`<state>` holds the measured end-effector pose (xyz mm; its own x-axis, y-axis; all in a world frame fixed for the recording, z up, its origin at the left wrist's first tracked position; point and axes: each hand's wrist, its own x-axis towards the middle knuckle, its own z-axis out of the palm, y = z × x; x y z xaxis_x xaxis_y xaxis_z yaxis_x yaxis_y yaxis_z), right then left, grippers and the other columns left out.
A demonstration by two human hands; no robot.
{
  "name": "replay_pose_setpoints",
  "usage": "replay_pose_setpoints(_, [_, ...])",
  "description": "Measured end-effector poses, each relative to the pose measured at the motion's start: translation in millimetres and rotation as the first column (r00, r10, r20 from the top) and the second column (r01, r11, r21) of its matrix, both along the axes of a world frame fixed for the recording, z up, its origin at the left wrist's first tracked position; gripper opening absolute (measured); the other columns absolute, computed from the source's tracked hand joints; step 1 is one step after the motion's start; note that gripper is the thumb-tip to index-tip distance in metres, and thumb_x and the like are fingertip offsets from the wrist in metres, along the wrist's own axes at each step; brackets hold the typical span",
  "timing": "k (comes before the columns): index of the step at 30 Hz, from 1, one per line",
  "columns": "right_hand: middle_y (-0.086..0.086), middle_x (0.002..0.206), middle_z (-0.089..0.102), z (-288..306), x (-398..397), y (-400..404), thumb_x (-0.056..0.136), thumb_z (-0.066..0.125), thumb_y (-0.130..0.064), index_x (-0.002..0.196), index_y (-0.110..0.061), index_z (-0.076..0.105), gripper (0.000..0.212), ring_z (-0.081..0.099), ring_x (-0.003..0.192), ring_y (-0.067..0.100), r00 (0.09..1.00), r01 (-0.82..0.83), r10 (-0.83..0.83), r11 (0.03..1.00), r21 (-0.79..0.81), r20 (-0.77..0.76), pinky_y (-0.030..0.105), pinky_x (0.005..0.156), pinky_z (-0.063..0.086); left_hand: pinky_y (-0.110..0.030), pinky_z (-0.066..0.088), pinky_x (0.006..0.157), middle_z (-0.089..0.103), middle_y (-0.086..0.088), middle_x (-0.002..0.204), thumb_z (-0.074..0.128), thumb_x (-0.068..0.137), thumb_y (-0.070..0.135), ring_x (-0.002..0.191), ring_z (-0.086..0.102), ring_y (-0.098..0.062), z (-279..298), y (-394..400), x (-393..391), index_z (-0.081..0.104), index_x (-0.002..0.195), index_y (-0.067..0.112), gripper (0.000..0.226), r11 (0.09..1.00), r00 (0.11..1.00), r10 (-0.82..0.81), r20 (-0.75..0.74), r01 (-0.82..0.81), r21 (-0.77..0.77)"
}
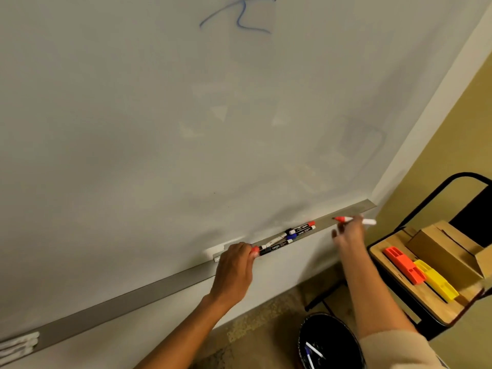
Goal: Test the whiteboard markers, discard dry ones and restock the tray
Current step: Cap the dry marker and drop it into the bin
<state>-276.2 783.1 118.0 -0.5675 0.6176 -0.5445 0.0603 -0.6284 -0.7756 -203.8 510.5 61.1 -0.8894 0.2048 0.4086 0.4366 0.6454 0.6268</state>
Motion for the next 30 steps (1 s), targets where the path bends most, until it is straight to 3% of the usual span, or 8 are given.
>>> replay_pose_setpoints(4, [-0.003,0.087,0.060,36,-8,-13,0.097,0.057,-0.046,0.090,-0.021,0.067,0.027,0.056,0.084,0.013,0.948,-0.134,0.135,0.991,0.024,-0.288,0.031,0.081,0.045,-0.039,0.050,0.081,0.060,0.002,0.100,0.030,0.101,0.041,0.094,0.054,-0.016,20,-13,-20,0.060,0.101,0.013,0.042,0.992,0.996,0.070,-0.064,-0.063,0.105])
replay_pose_setpoints(7, [-0.005,0.084,0.060,55,-11,-52,0.095,0.062,-0.041,0.093,-0.023,0.067,0.019,0.057,0.079,0.013,0.864,-0.264,0.267,0.962,0.067,-0.426,0.033,0.082,0.046,-0.032,0.046,0.092,0.061,0.000,0.109,0.032,0.103,0.044,0.105,0.053,-0.016,68,-13,-38,0.062,0.106,0.010,0.046,0.989,0.970,0.075,-0.232,-0.042,0.145])
replay_pose_setpoints(11, [-0.006,0.080,0.062,87,-10,-104,0.095,0.065,-0.028,0.093,-0.025,0.066,0.003,0.060,0.077,0.012,0.718,-0.384,0.432,0.900,0.207,-0.546,0.033,0.083,0.045,-0.037,0.044,0.100,0.064,-0.011,0.113,0.047,0.101,0.025,0.112,0.055,-0.028,131,-25,-66,0.064,0.103,0.002,0.029,0.987,0.859,0.126,-0.496,-0.058,0.149])
replay_pose_setpoints(14, [-0.003,0.080,0.062,117,-8,-133,0.094,0.066,-0.020,0.089,-0.024,0.066,0.007,0.059,0.078,0.014,0.605,-0.404,0.523,0.852,0.334,-0.600,0.034,0.084,0.047,-0.042,0.042,0.105,0.063,-0.013,0.122,0.052,0.100,0.019,0.121,0.053,-0.030,172,-40,-79,0.064,0.103,0.001,0.022,0.985,0.761,0.168,-0.627,-0.099,0.143])
replay_pose_setpoints(19, [0.007,0.091,0.065,169,-7,-171,0.095,0.066,-0.012,0.101,-0.014,0.065,0.006,0.063,0.079,0.017,0.447,-0.284,0.604,0.795,0.535,-0.660,0.035,0.084,0.049,-0.058,0.032,0.110,0.055,-0.014,0.137,0.051,0.101,0.019,0.135,0.042,-0.034,226,-77,-94,0.065,0.101,0.002,0.021,0.958,0.600,0.278,-0.750,-0.234,0.168])
replay_pose_setpoints(22, [0.016,0.104,0.071,196,-6,-190,0.095,0.064,-0.008,0.113,-0.010,0.067,0.018,0.070,0.096,0.023,0.350,-0.177,0.664,0.739,0.650,-0.661,0.032,0.086,0.053,-0.060,0.017,0.116,0.048,-0.014,0.144,0.047,0.103,0.021,0.141,0.034,-0.034,251,-100,-96,0.064,0.100,0.005,0.023,0.925,0.511,0.353,-0.783,-0.317,0.210])
replay_pose_setpoints(25, [0.017,0.119,0.069,219,-6,-208,0.096,0.062,-0.005,0.124,-0.002,0.063,0.028,0.069,0.110,0.026,0.259,-0.080,0.740,0.656,0.750,-0.620,0.035,0.097,0.053,-0.059,0.013,0.118,0.045,-0.014,0.147,0.050,0.103,0.021,0.143,0.031,-0.036,270,-122,-104,0.067,0.103,0.006,0.022,0.883,0.419,0.408,-0.811,-0.408,0.234])
replay_pose_setpoints(30, [0.008,0.129,0.068,240,-14,-241,0.099,0.060,-0.013,0.132,-0.004,0.061,0.035,0.064,0.120,0.016,0.243,0.137,0.816,0.506,0.852,-0.524,0.036,0.102,0.052,-0.055,0.021,0.117,0.049,-0.014,0.144,0.059,0.099,0.025,0.139,0.037,-0.039,273,-136,-122,0.071,0.112,0.013,0.021,0.812,0.271,0.386,-0.882,-0.554,0.185])
